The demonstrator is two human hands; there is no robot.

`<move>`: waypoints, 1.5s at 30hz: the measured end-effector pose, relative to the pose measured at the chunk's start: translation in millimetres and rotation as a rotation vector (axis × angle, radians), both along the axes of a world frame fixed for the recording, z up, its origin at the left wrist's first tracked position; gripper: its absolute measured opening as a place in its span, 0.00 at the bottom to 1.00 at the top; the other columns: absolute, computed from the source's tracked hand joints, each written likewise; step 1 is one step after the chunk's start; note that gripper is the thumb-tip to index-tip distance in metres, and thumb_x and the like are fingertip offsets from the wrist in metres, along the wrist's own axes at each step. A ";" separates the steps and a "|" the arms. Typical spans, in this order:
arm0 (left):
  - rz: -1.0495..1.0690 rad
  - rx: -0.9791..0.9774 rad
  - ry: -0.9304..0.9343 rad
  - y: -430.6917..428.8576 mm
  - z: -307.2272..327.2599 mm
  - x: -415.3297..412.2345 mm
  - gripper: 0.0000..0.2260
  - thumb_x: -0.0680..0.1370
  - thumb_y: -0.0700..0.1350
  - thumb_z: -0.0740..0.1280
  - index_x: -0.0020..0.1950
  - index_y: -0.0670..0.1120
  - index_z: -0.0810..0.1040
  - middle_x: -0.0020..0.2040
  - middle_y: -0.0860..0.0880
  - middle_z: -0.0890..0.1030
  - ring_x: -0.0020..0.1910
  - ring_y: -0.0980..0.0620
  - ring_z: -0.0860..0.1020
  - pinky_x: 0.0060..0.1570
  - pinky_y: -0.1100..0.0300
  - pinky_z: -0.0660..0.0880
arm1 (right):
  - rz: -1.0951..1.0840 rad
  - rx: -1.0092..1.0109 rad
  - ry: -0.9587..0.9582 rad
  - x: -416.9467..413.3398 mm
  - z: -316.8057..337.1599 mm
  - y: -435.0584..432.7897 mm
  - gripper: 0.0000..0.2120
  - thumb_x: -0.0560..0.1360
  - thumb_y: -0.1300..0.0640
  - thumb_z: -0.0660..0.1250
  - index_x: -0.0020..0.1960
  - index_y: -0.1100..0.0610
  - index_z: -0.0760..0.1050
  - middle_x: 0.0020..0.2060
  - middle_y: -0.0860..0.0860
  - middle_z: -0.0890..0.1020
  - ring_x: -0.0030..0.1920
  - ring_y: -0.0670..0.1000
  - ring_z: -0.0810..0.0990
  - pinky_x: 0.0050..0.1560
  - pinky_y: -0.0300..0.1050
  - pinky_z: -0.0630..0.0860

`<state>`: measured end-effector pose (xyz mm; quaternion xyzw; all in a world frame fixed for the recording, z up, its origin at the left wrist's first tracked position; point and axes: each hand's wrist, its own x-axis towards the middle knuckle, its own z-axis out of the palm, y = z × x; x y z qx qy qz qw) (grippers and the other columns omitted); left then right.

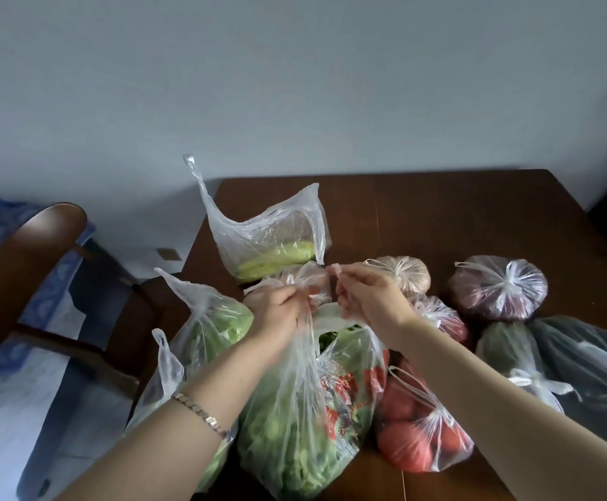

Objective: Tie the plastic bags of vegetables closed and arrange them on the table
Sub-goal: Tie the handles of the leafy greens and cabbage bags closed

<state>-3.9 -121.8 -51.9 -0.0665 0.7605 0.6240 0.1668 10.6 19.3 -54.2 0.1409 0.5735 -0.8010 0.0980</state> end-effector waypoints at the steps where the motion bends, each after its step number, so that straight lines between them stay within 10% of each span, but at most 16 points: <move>1: 0.015 0.038 -0.024 -0.3 -1.9 0.5 0.11 0.79 0.39 0.61 0.40 0.39 0.79 0.38 0.46 0.77 0.39 0.47 0.77 0.45 0.52 0.80 | 0.009 0.068 -0.046 -0.3 -5.6 -2.9 0.09 0.77 0.64 0.61 0.46 0.57 0.79 0.30 0.52 0.72 0.24 0.44 0.70 0.24 0.34 0.71; 4: 0.058 0.155 -0.100 -1.9 -6.3 4.2 0.05 0.75 0.37 0.66 0.41 0.41 0.81 0.30 0.48 0.81 0.28 0.53 0.79 0.30 0.65 0.77 | 0.001 0.214 -0.108 2.7 -16.7 -12.1 0.08 0.76 0.67 0.62 0.52 0.63 0.79 0.27 0.52 0.73 0.21 0.41 0.69 0.23 0.31 0.68; 9: 0.118 0.318 -0.328 -5.1 -13.4 9.1 0.10 0.68 0.38 0.73 0.48 0.39 0.78 0.26 0.48 0.81 0.24 0.55 0.78 0.27 0.66 0.76 | 0.031 0.108 -0.076 22.6 -19.3 -19.4 0.11 0.73 0.72 0.62 0.38 0.64 0.81 0.24 0.50 0.77 0.23 0.43 0.69 0.26 0.32 0.67; 14: -0.024 0.275 -0.457 -7.5 -12.0 13.1 0.05 0.72 0.38 0.70 0.43 0.36 0.80 0.25 0.48 0.80 0.21 0.56 0.77 0.23 0.68 0.73 | 0.106 0.051 0.004 38.2 -23.8 -15.5 0.08 0.73 0.71 0.61 0.45 0.70 0.79 0.29 0.54 0.79 0.27 0.44 0.69 0.31 0.33 0.67; 21: -0.132 -0.034 -0.355 -12.6 -19.9 11.5 0.06 0.67 0.47 0.75 0.39 0.47 0.82 0.37 0.43 0.85 0.37 0.47 0.81 0.41 0.58 0.74 | 0.076 0.180 -0.025 41.9 -26.3 -10.5 0.06 0.72 0.61 0.68 0.40 0.62 0.82 0.31 0.58 0.79 0.26 0.46 0.68 0.28 0.32 0.66; 25: -0.348 -0.172 -0.174 -20.9 -18.9 11.8 0.08 0.73 0.47 0.71 0.35 0.47 0.80 0.21 0.55 0.74 0.20 0.58 0.68 0.22 0.68 0.64 | -0.044 0.186 -0.095 36.0 -29.3 -12.9 0.13 0.77 0.61 0.62 0.33 0.60 0.74 0.23 0.55 0.70 0.23 0.48 0.67 0.25 0.36 0.65; 31: -0.528 -0.296 -0.113 -16.7 -20.5 13.9 0.17 0.74 0.57 0.66 0.28 0.51 0.74 0.26 0.55 0.75 0.28 0.58 0.73 0.35 0.63 0.69 | -0.036 0.639 -0.047 24.9 -40.3 -23.9 0.06 0.71 0.59 0.70 0.36 0.57 0.77 0.21 0.45 0.75 0.19 0.42 0.70 0.23 0.34 0.66; 36: -0.474 -0.078 -0.172 -19.8 -28.4 13.8 0.02 0.74 0.43 0.69 0.45 0.47 0.78 0.33 0.51 0.83 0.36 0.55 0.81 0.43 0.64 0.77 | 0.088 0.767 0.093 21.3 -43.3 -19.8 0.05 0.69 0.63 0.72 0.42 0.54 0.80 0.32 0.42 0.76 0.26 0.40 0.72 0.30 0.29 0.69; 41: -0.376 0.028 -0.250 -25.1 -26.4 10.1 0.08 0.71 0.37 0.72 0.34 0.43 0.76 0.30 0.45 0.81 0.29 0.52 0.79 0.31 0.66 0.74 | 0.332 0.803 0.143 26.0 -42.6 -6.9 0.06 0.67 0.60 0.68 0.42 0.57 0.83 0.37 0.42 0.79 0.41 0.43 0.78 0.48 0.39 0.74; 45: -0.353 0.064 -0.357 -31.1 -28.3 1.7 0.06 0.67 0.41 0.75 0.31 0.47 0.82 0.34 0.46 0.82 0.36 0.48 0.77 0.40 0.58 0.71 | 0.438 0.650 0.139 30.2 -31.4 -0.3 0.04 0.69 0.58 0.69 0.38 0.54 0.82 0.30 0.42 0.78 0.31 0.37 0.73 0.37 0.31 0.68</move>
